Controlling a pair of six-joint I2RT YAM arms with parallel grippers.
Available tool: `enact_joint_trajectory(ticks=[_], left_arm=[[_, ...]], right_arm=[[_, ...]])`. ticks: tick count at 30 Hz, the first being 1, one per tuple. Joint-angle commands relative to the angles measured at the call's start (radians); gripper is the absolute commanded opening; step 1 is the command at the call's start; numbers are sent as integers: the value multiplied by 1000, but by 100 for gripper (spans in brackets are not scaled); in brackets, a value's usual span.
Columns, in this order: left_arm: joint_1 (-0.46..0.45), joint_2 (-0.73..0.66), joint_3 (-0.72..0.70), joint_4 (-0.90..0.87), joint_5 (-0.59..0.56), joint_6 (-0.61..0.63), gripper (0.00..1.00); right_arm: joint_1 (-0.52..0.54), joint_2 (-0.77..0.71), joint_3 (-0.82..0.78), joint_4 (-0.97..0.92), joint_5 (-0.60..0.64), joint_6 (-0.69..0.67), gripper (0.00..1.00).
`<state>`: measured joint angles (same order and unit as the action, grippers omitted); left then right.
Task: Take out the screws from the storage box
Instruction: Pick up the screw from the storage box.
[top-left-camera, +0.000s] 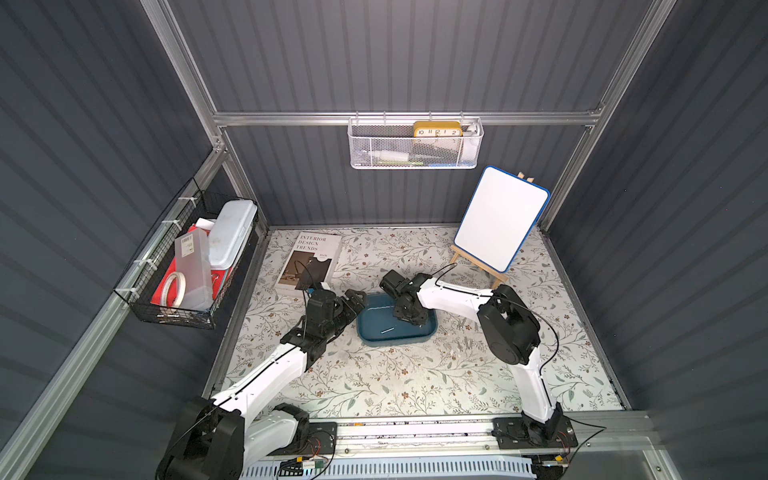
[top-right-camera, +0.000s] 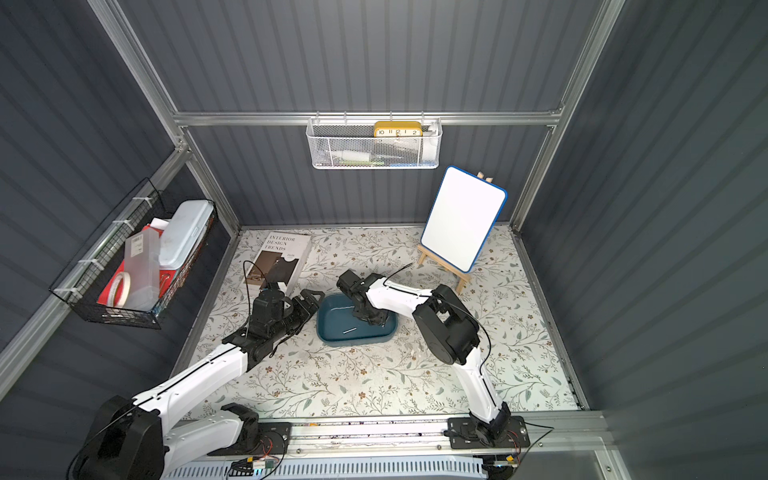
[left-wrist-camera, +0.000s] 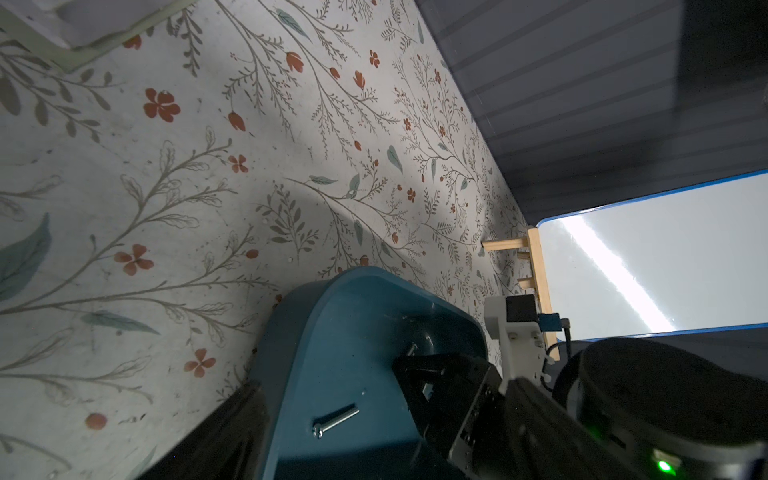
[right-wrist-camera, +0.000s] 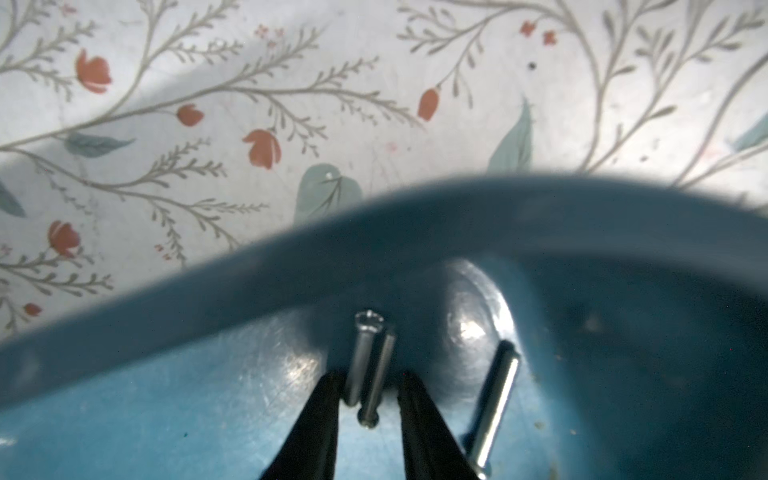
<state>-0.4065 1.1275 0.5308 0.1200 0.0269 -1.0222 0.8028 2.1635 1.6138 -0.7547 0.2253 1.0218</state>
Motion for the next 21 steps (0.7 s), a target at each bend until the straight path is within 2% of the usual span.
enact_joint_trajectory(ticks=[1,6,14,21], left_arm=[[-5,-5,-14,15,16,18,93],[-5,6,-9,12,18,22,93],[-5,46,-5,7,15,21,93],[-5,61,-2,11,15,20,93]], right_arm=[[-16,41,-12,-46,15,20,32],[-19,58,6,-32,-9,2,27],[-23,82,-2,-25,-37,-18,2],[-50,51,0,-28,-34,-30,0]])
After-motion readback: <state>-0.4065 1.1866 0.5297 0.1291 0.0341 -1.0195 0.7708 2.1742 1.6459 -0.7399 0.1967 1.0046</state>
